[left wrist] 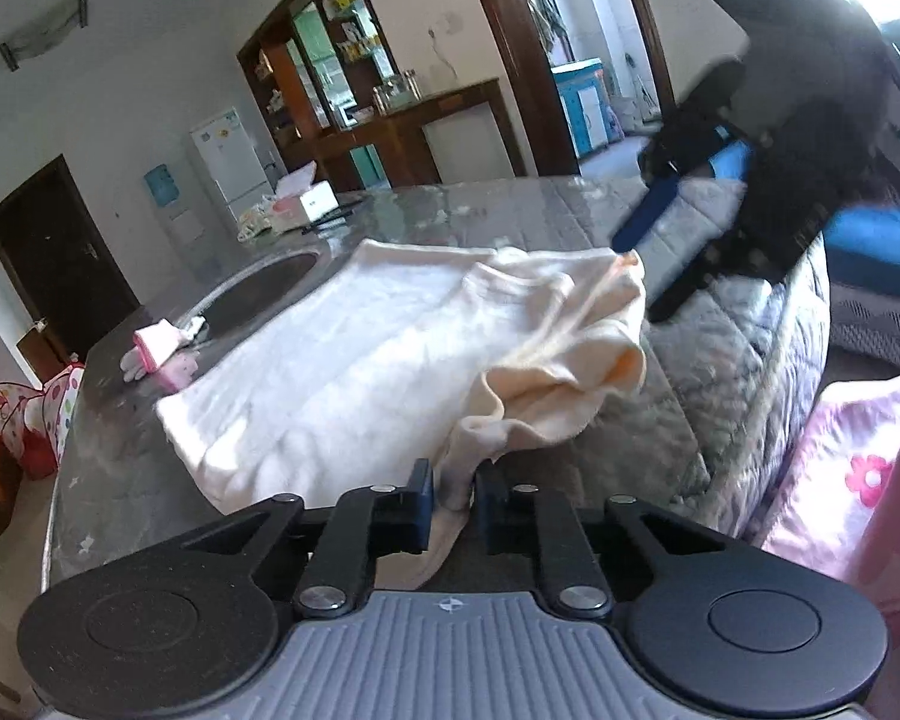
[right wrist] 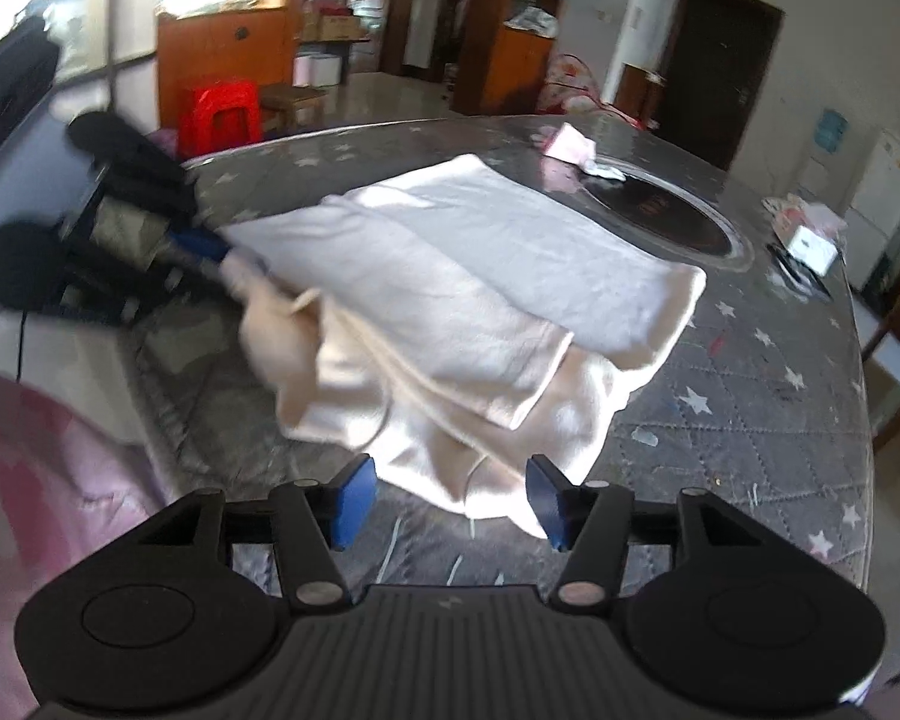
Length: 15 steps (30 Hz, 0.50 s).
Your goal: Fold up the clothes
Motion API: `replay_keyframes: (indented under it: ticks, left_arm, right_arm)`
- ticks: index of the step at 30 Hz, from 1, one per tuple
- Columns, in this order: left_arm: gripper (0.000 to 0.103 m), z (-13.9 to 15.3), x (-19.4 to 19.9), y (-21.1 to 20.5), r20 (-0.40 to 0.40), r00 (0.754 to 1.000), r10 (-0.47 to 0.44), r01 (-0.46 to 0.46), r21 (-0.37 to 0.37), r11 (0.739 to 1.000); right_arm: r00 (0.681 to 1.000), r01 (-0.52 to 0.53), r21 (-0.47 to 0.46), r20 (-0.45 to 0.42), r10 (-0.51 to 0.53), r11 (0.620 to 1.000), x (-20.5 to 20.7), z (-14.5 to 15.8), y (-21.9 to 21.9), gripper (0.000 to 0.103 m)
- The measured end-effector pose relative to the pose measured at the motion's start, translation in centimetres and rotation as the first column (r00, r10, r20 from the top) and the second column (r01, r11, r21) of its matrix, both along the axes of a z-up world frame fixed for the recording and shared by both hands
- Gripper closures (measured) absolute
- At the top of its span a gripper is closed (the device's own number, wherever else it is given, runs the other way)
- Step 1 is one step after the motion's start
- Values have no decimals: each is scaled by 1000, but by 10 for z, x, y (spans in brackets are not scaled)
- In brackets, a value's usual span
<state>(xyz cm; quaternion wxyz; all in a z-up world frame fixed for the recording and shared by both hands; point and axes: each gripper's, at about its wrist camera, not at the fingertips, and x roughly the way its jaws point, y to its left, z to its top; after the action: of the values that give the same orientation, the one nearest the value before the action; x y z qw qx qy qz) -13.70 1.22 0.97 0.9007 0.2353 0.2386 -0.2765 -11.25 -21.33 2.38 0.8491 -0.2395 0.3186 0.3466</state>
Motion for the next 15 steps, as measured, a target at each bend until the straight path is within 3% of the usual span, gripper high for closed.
replay_keyframes:
  ticks: [6, 11, 15]
  left_arm:
    - [92, 18, 19, 9, -45, 998, 33, -37, -95, 995]
    - [93, 27, 42, 15, -100, 994, 52, -68, -164, 984]
    - [93, 26, 54, 17, -120, 991, 57, -78, -179, 981]
  right_arm:
    - [991, -92, -31, 94, 95, 995, -12, -7, 11, 32]
    - [985, -127, 0, 121, 126, 992, 0, -15, 30, 32]
    - [983, -145, 12, 117, 143, 989, 14, -21, 42, 41]
